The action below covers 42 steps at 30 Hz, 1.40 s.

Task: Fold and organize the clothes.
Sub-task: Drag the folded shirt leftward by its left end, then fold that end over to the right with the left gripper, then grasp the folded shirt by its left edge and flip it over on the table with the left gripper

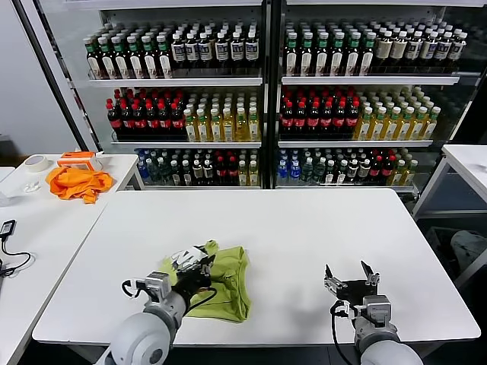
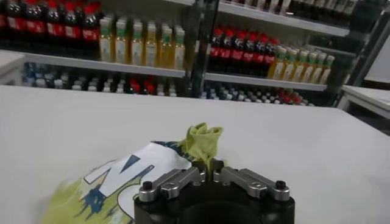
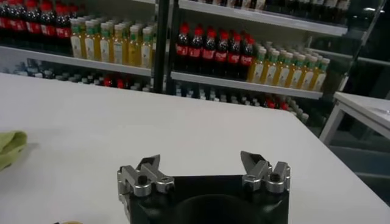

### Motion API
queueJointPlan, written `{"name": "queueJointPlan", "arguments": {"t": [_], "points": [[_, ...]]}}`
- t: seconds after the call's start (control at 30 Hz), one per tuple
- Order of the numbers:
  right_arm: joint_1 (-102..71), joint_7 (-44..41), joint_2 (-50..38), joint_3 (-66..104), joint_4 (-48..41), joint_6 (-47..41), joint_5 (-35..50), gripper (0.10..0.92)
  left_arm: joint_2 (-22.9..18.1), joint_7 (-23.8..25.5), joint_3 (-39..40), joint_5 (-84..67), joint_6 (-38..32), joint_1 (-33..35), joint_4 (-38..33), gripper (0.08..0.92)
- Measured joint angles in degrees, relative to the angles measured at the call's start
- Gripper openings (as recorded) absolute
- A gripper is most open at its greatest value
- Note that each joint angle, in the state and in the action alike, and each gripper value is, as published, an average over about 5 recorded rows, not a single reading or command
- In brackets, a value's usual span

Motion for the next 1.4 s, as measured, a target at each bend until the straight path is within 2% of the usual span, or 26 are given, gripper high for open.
{"name": "queueJointPlan", "arguments": {"t": [0.33, 0.43, 0.8, 0.97, 1.13, 1.23, 1.4], "points": [[0.2, 0.0, 0.3, -0.2, -0.2, 0.0, -0.1, 0.823, -2.5, -0.3, 3.0, 0.5, -0.1, -2.3, 3.0, 0.112], [0.3, 0.0, 0.4, -0.2, -0.2, 0.0, -0.2, 0.823, -3.1, -0.4, 3.4, 0.5, -0.3, -2.9, 4.1, 0.142], [1.0, -0.3, 0.3, -0.2, 0.2, 0.0, 0.1, 0.823, -5.1, 1.6, 2.8, -1.5, -4.5, -2.1, 4.3, 0.453], [1.7, -0.8, 0.6, -0.2, 0.0, 0.3, 0.2, 0.823, -3.4, 3.5, -0.7, -0.8, -7.6, -0.2, 2.4, 0.592], [2.4, -1.2, 1.2, -0.5, -0.5, 0.8, 0.3, 0.823, -0.7, 5.7, -6.4, 3.6, -10.2, 3.2, 3.8, 0.739], [2.7, -1.4, 1.5, -0.5, -0.7, 1.0, 0.2, 0.823, 0.3, 6.5, -9.4, 6.3, -10.8, 5.7, 5.3, 0.802], [2.7, -1.5, 1.5, -0.3, -0.6, 1.0, 0.3, 0.823, 0.6, 7.4, -12.0, 9.4, -10.9, 9.0, 6.9, 0.822]]}}
